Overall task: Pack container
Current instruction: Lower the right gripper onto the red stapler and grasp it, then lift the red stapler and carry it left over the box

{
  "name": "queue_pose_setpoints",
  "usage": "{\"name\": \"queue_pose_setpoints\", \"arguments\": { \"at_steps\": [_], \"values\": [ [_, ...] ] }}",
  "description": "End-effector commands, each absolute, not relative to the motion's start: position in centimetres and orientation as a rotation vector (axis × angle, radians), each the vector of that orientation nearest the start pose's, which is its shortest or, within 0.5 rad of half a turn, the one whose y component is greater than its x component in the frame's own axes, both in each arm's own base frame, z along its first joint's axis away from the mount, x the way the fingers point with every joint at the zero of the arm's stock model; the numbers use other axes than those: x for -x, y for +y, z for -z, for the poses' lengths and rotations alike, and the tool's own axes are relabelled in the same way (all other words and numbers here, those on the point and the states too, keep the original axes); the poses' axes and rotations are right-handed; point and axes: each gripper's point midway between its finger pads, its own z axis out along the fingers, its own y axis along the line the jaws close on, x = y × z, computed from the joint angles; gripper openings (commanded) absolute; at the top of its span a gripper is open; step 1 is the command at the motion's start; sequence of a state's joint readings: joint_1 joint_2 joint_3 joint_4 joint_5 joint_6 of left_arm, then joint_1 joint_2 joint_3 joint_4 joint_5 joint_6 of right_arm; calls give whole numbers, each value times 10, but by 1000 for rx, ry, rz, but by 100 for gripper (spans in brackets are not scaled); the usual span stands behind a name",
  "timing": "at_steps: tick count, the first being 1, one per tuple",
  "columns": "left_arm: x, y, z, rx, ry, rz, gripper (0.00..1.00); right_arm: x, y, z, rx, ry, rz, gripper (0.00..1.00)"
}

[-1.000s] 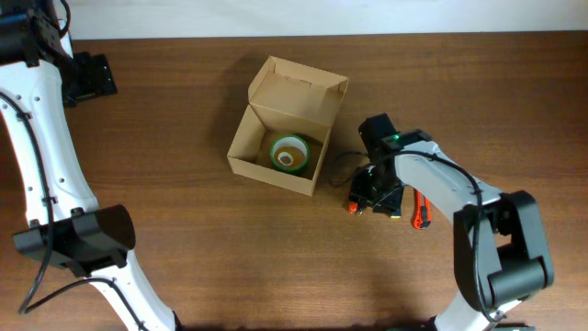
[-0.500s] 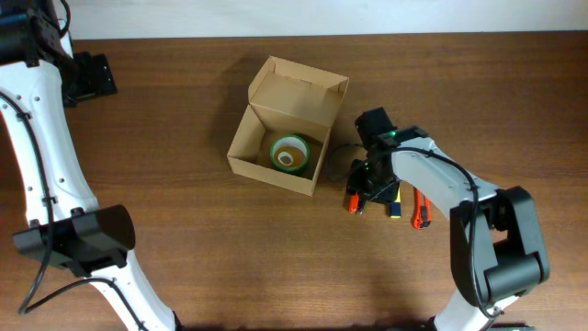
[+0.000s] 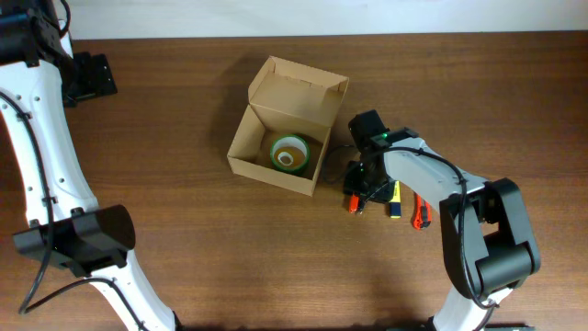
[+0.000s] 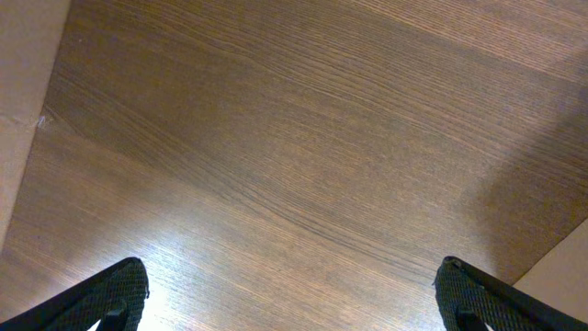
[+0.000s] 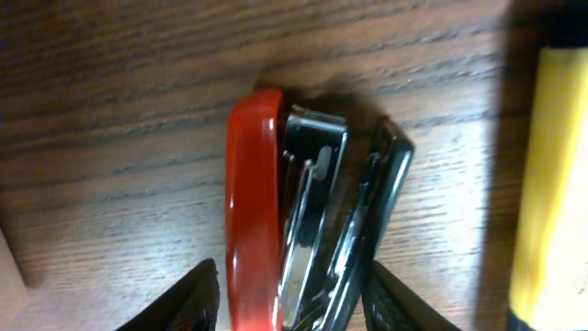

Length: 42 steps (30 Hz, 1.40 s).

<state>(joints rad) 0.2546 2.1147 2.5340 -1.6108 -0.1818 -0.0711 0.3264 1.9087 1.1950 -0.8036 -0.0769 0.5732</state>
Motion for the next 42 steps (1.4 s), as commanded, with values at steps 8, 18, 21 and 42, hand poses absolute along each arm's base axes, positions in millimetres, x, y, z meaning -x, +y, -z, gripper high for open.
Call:
{"name": "queue_pose_setpoints", "arguments": {
  "at_steps": [8,18,21,42],
  "values": [
    [-422,142,-279,485,2692,-290,99,-333,120,-2,-333,3065,-78,28],
    [-422,142,-279,484,2692,-290,99,-333,120,-2,-323,3065,-78,10],
    [-422,142,-279,484,2692,-290,99,-334,120,-2,-296,3063,-74,9],
    [-422,142,-279,484,2692,-290,99,-400,124,-131,40,2814,-51,4]
  ]
}}
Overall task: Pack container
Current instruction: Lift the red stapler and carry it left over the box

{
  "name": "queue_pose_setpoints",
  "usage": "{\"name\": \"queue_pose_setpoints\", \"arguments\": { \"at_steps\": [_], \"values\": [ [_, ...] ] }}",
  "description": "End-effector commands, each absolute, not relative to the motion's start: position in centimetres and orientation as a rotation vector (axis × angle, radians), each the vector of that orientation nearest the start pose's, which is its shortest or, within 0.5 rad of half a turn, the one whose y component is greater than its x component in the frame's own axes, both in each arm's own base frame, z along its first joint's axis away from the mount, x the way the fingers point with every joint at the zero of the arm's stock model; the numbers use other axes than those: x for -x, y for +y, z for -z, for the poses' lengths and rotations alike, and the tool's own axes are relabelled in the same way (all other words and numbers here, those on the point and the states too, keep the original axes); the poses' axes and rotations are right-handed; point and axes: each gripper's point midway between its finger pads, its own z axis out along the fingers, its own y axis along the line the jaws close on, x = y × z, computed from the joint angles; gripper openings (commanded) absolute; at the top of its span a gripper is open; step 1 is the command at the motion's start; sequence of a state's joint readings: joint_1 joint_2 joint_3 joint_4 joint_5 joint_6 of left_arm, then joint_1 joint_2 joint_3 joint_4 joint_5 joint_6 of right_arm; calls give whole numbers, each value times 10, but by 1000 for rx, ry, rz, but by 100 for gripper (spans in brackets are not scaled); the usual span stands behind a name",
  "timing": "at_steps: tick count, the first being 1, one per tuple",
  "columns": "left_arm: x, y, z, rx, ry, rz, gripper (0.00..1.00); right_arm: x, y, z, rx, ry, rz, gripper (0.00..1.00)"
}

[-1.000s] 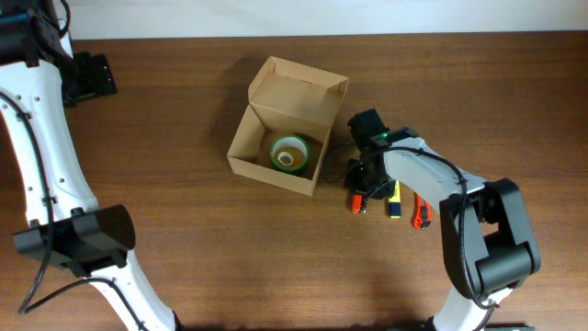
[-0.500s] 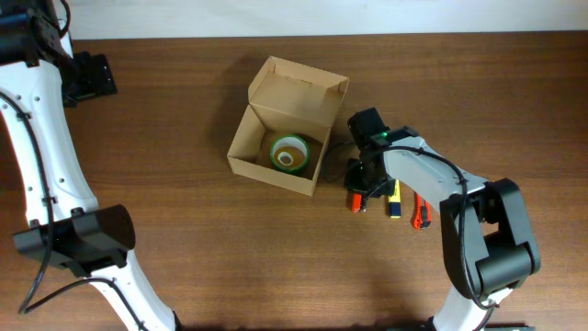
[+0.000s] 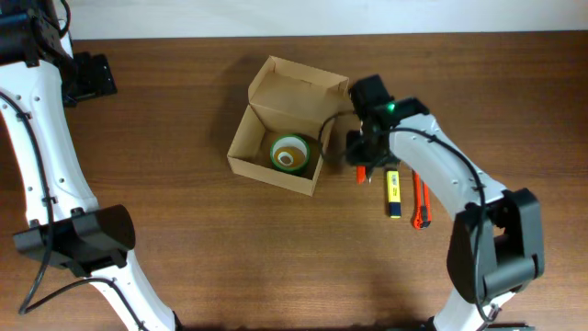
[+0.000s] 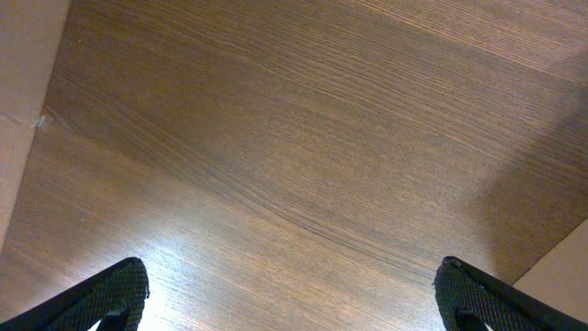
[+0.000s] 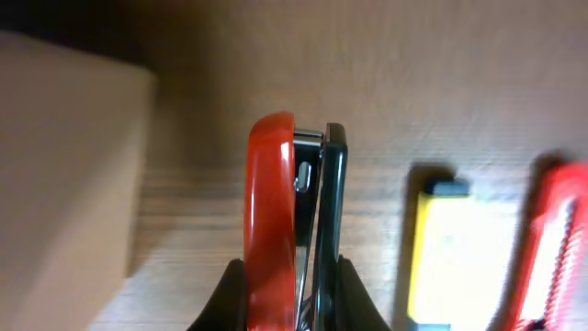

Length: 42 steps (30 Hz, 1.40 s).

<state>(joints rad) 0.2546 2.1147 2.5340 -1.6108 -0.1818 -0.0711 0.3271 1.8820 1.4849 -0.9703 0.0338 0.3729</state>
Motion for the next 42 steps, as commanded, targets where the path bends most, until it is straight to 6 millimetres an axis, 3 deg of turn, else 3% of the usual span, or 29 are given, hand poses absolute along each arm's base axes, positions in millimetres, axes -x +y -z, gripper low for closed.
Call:
{"name": "queue_pose_setpoints", "arguments": {
  "at_steps": [1,10,17,21,27,35,40,42],
  "values": [
    [-422,142,-279,485,2692,-290,99,-404,125,-140,57,2798,-55,4],
    [-422,142,-279,484,2692,-290,99,-439,139,-230,314,2568,-77,4],
    [-422,142,-279,484,2692,-290,99,-449,149,-263,437,2459,-101,3],
    [-422,142,-279,484,2692,-290,99,-446,169,-262,506,2447,-210,4],
    [-422,142,-279,484,2692,-290,100,-437,203,-246,758,2415,-192,4],
    [-422,142,-279,484,2692,-290,99,-402,273,-209,1185,2342,-176,4],
    [-422,142,-279,484,2692,-290,99,-390,301,-186,1289,2337,-188,4],
    [-422,142,-279,484,2692,-290,99,-394,306,-179,1235,2363,-181,3]
  ]
}}
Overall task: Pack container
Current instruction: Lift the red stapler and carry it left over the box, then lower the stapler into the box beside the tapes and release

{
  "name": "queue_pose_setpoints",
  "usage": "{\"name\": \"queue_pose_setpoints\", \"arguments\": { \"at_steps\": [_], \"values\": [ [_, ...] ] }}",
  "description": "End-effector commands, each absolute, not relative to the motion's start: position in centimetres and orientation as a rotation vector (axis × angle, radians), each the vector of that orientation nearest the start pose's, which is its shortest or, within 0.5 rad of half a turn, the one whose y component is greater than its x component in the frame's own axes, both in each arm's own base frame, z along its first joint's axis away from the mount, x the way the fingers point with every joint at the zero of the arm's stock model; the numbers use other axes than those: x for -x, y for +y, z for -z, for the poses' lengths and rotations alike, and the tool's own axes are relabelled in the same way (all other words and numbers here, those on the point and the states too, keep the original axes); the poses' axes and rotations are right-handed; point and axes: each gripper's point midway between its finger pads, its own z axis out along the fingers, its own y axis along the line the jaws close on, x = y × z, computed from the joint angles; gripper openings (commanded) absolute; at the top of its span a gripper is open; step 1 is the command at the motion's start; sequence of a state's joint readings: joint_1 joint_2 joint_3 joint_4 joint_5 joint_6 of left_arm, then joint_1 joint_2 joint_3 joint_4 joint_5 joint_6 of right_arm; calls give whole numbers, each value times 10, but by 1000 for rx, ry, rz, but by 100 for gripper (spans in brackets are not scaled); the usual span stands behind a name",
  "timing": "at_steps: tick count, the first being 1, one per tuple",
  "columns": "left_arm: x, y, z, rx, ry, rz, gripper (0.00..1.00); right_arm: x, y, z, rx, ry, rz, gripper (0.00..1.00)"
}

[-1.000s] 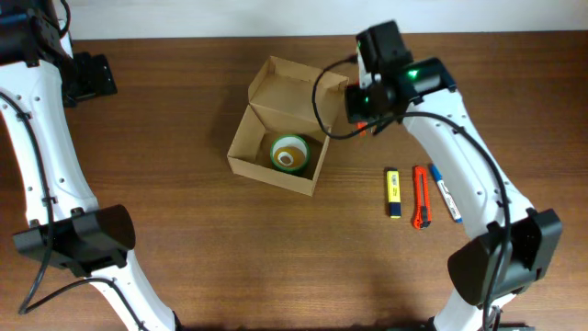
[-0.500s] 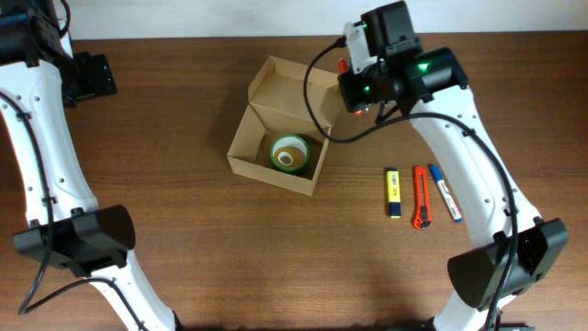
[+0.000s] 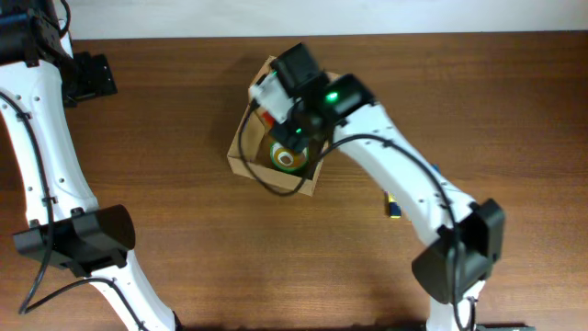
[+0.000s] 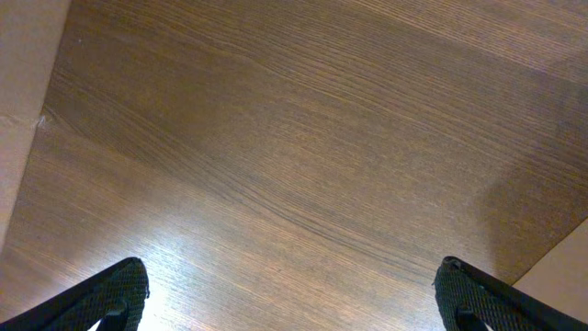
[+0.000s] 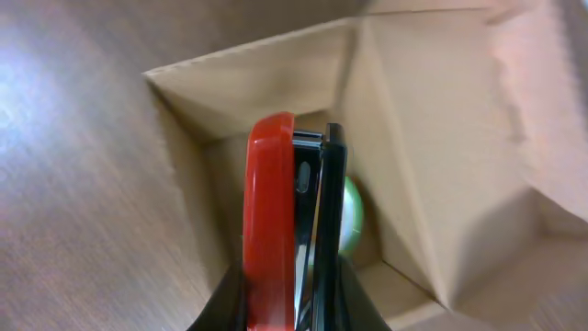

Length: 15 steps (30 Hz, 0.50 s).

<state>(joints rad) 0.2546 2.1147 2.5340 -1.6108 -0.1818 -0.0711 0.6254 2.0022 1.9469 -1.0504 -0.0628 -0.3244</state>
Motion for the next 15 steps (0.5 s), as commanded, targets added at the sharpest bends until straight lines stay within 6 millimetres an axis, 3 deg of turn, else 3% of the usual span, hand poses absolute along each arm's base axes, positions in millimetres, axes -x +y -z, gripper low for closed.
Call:
{"name": "queue_pose_setpoints", "arguments": {
  "at_steps": [1,7,15],
  "values": [
    [-422,142,-279,485,2692,-290,99,-398,307,-176,1182,2386,-180,4],
    [-422,142,-279,485,2692,-290,99,-412,317,-163,983,2455,-238,4],
    [-422,142,-279,485,2692,-290,99,-428,325,-162,513,2565,-379,4]
  ]
}}
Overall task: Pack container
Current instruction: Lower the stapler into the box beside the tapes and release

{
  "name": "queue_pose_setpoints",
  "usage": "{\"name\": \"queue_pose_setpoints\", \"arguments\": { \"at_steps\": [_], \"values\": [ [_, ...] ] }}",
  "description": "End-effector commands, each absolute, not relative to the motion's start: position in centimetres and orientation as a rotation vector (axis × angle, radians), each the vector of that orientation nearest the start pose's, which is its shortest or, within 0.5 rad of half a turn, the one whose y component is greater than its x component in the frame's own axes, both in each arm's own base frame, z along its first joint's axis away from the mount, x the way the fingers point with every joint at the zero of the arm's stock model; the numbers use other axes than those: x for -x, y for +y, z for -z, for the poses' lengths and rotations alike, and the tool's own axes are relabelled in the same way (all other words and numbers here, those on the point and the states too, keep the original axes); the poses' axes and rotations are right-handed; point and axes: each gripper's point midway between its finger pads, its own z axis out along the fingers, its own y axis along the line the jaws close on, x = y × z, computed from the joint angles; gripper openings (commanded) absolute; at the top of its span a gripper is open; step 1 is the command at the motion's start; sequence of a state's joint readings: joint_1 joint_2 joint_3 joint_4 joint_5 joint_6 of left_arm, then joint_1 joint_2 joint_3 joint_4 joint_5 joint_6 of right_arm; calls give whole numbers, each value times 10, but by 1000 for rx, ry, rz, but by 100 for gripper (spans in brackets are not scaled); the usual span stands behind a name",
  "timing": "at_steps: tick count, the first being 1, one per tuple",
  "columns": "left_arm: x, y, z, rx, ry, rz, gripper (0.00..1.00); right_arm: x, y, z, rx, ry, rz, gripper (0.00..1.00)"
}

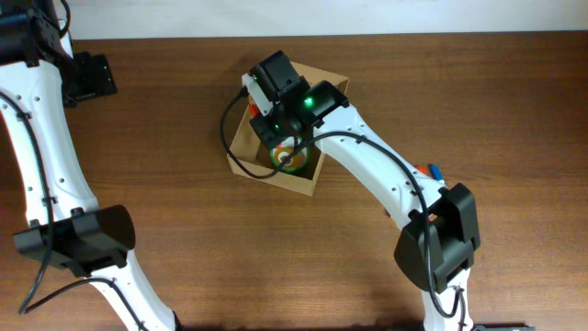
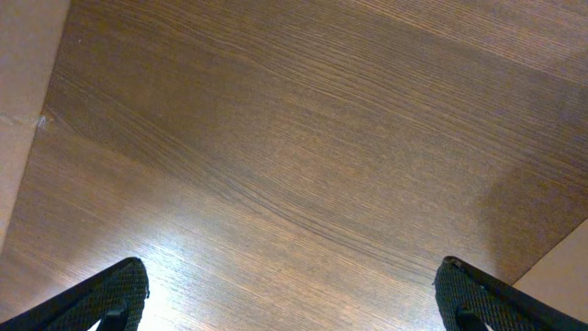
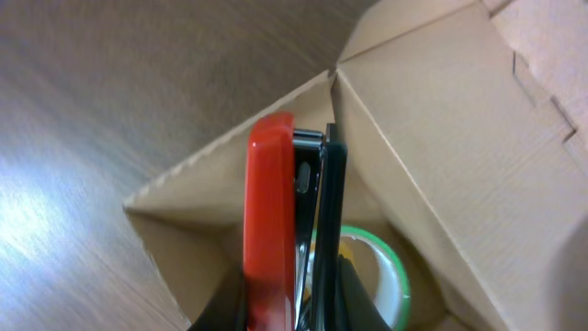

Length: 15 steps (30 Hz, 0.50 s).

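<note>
An open cardboard box (image 1: 242,156) sits at the table's middle, a green tape roll (image 1: 292,158) lying in it. My right gripper (image 1: 264,112) hangs over the box's far left corner, shut on a red and black stapler (image 3: 287,221). In the right wrist view the stapler stands above the box's inner corner (image 3: 276,119), with the tape roll (image 3: 381,267) below it. My left gripper (image 2: 294,294) is open over bare wood, far from the box, and nothing is between its fingers (image 2: 110,294).
An orange cutter with a blue tip (image 1: 430,170) peeks out beside the right arm, right of the box. The box's back flap (image 1: 326,85) stands up. The left arm's white links (image 1: 46,138) run along the table's left side.
My right gripper, still holding the stapler, has shifted slightly left and back, to the box's far left corner. The left gripper has not moved.
My right gripper first stood open around the stapler lying on the table right of the box. Then it was shut on the stapler, lifted beside the box's right wall. Later it held the stapler over the box, and now over the far left corner.
</note>
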<state>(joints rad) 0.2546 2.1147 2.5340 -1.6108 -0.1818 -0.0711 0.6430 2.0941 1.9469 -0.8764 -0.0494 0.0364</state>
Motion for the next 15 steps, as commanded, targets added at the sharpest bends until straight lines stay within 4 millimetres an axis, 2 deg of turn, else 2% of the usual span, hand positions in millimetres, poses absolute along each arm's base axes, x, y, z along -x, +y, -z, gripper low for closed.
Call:
{"name": "queue_pose_setpoints", "arguments": {
  "at_steps": [1,6,15],
  "values": [
    [-422,142,-279,484,2692,-290,99,-429,324,-162,446,2581,-397,3],
    [-422,142,-279,485,2692,-290,99,-430,319,-160,131,2654,-472,4],
    [-422,142,-279,484,2692,-290,99,-416,312,-155,-267,2789,-640,4]
  ]
}}
